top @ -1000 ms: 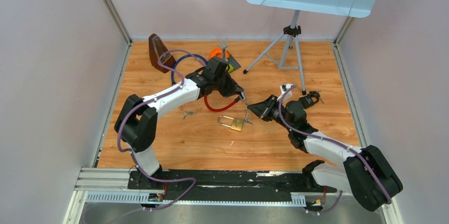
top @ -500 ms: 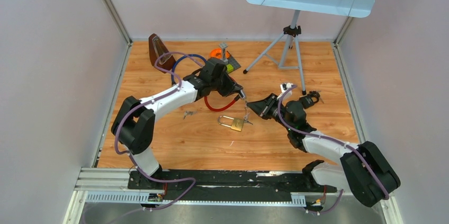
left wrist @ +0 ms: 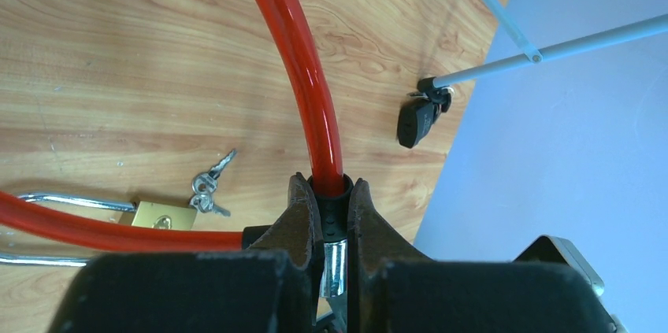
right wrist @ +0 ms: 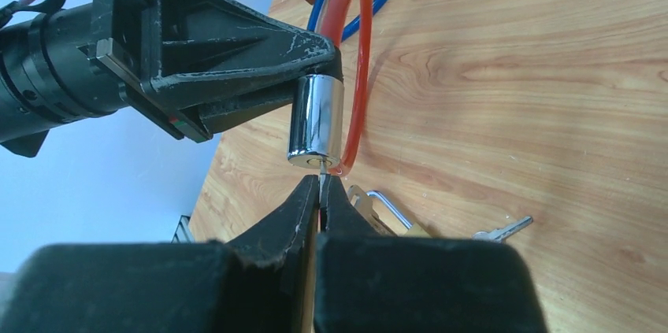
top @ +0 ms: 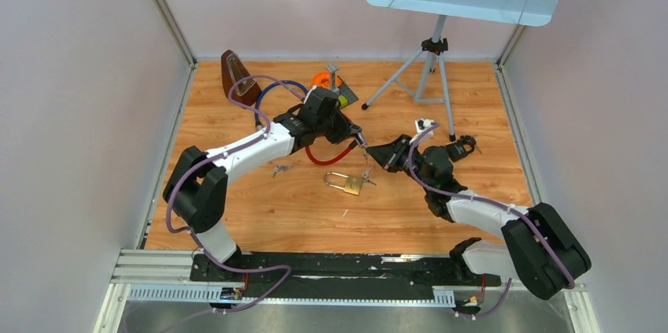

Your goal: Unlock with the key

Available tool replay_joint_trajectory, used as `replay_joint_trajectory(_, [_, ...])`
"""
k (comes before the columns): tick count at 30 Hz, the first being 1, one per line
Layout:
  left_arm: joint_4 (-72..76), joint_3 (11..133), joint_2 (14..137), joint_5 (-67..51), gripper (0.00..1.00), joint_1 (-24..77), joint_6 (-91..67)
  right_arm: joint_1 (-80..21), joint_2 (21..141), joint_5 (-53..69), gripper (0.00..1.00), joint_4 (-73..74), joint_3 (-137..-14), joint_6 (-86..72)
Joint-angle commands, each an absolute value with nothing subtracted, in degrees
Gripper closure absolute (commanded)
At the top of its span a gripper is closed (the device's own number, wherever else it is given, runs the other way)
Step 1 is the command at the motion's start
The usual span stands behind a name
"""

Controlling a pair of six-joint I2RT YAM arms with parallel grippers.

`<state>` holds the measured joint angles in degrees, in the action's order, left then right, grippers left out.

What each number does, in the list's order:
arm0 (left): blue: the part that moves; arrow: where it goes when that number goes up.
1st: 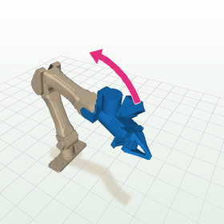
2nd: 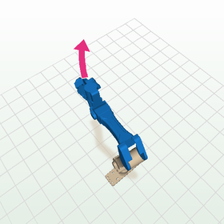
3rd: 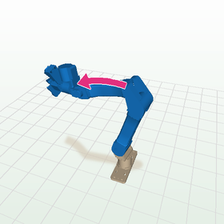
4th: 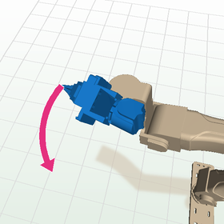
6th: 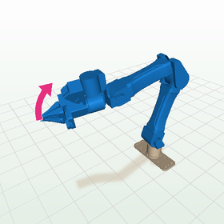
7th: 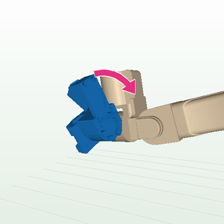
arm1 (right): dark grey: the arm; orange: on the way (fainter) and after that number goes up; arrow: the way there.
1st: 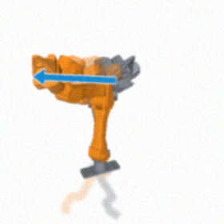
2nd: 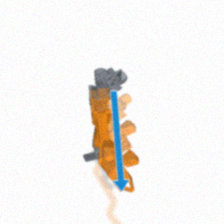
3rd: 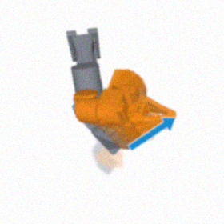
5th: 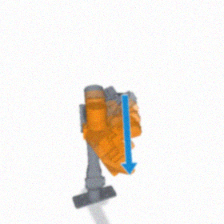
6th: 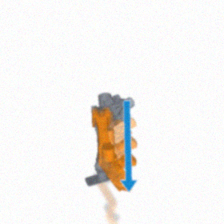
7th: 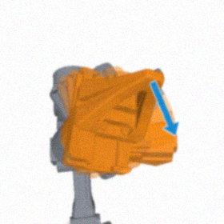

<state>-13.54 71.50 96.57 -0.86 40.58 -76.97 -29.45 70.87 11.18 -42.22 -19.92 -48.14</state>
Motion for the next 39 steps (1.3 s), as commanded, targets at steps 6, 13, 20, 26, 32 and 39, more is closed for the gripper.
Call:
replay_joint_trajectory(6, [-12.69,72.25,91.89,-4.24,1.00,45.10,-76.59,-29.41,71.63,7.20,1.00,-48.15,-24.72,-45.14])
replay_joint_trajectory(13, [-3.45,67.66,88.23,-5.03,1.00,45.97,-77.41,-27.91,72.03,9.91,1.00,-47.35,-24.75,-54.04])
replay_joint_trajectory(20, [14.11,60.75,82.66,-5.68,1.00,45.97,-75.54,-23.09,70.91,19.26,1.00,-42.65,-23.72,-74.51])
replay_joint_trajectory(26, [22.73,56.45,79.70,-6.88,1.00,45.97,-72.97,-20.66,75.37,28.91,1.00,-46.47,-25.00,-85.41])
replay_joint_trajectory(32, [27.42,53.18,77.66,-9.90,1.00,45.97,-71.63,-20.09,79.68,36.15,1.00,-52.90,-26.75,-90.74])
replay_joint_trajectory(39, [26.66,50.36,75.30,-11.56,0.91,45.42,-67.95,-19.69,79.69,39.44,1.00,-52.98,-28.88,-87.21])
